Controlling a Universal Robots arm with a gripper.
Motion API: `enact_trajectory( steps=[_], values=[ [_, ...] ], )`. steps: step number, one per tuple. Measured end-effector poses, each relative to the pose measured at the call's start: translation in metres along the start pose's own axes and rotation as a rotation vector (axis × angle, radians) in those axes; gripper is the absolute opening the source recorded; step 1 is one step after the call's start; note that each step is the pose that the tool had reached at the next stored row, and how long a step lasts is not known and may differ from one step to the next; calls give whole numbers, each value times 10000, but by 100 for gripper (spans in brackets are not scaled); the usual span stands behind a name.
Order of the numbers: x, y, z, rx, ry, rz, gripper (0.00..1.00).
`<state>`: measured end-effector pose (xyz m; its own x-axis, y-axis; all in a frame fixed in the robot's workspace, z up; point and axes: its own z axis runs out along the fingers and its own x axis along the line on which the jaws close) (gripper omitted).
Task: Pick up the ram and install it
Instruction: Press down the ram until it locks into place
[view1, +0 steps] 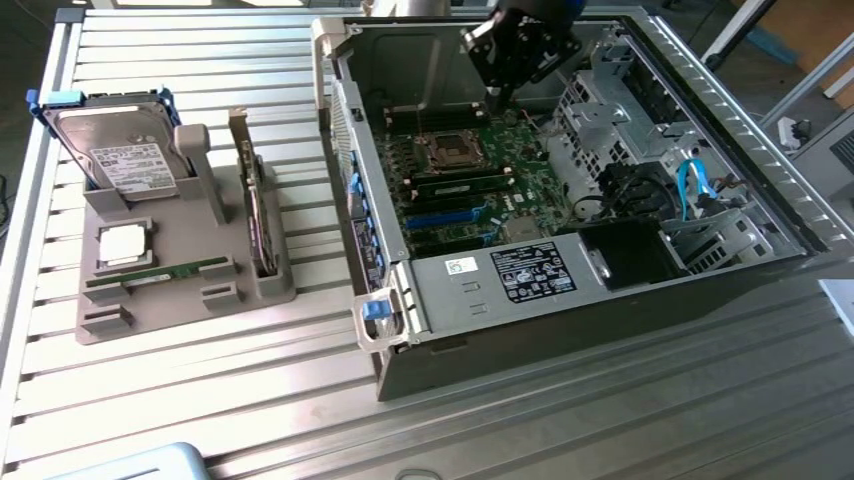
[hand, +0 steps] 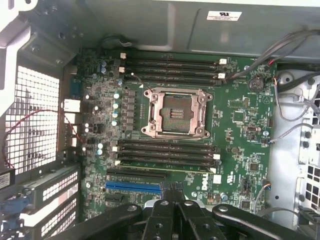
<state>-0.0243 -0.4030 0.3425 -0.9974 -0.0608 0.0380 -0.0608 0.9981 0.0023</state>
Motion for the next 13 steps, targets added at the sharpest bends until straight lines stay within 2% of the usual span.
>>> enact_trajectory(
  steps=[5,7,8,13],
  values=[
    [5,0,-6,-1,-11,1,11],
    [20,1,-7,3,-69,0,11],
    [20,1,-7,3,-75,-1,11],
    [21,1,-8,4,-75,0,11]
  ],
)
